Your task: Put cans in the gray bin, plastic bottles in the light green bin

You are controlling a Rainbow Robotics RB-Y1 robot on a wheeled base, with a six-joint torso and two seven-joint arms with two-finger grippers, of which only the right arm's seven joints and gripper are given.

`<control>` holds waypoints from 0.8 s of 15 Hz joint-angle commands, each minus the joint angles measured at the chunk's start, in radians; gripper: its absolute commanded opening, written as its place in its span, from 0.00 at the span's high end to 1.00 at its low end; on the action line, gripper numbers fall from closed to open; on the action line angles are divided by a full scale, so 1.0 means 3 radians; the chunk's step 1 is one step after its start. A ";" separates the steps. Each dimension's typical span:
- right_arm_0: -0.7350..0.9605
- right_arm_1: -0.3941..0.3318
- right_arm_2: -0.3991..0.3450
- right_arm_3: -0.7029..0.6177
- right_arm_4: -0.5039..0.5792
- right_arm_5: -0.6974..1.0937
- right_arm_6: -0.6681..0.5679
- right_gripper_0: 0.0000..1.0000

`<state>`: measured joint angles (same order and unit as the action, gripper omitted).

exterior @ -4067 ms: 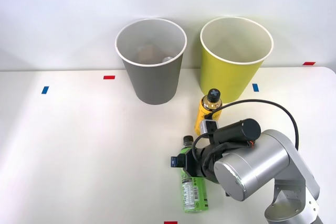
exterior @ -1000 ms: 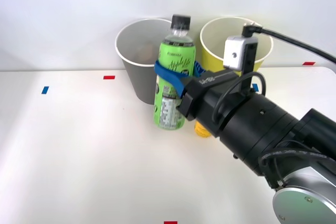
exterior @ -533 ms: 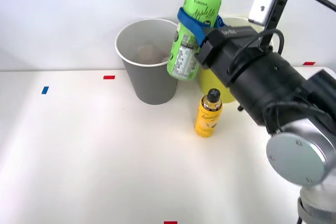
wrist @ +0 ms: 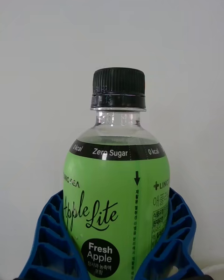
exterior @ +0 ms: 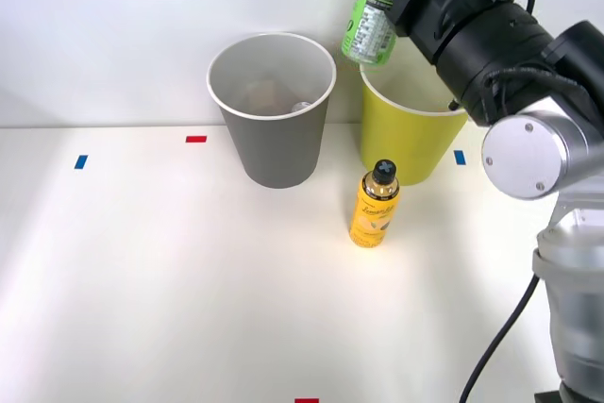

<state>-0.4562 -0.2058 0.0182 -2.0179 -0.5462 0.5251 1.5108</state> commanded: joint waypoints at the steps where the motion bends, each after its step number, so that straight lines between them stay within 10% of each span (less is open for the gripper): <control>1: -0.0233 -0.0142 -0.0004 0.0452 0.0005 -0.0242 0.0021 1.00; 12: -0.0647 -0.0551 0.0031 0.1296 0.0082 -0.0549 0.0072 0.97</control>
<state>-0.6521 -0.3641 0.0235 -1.6285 -0.5270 0.3595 1.5265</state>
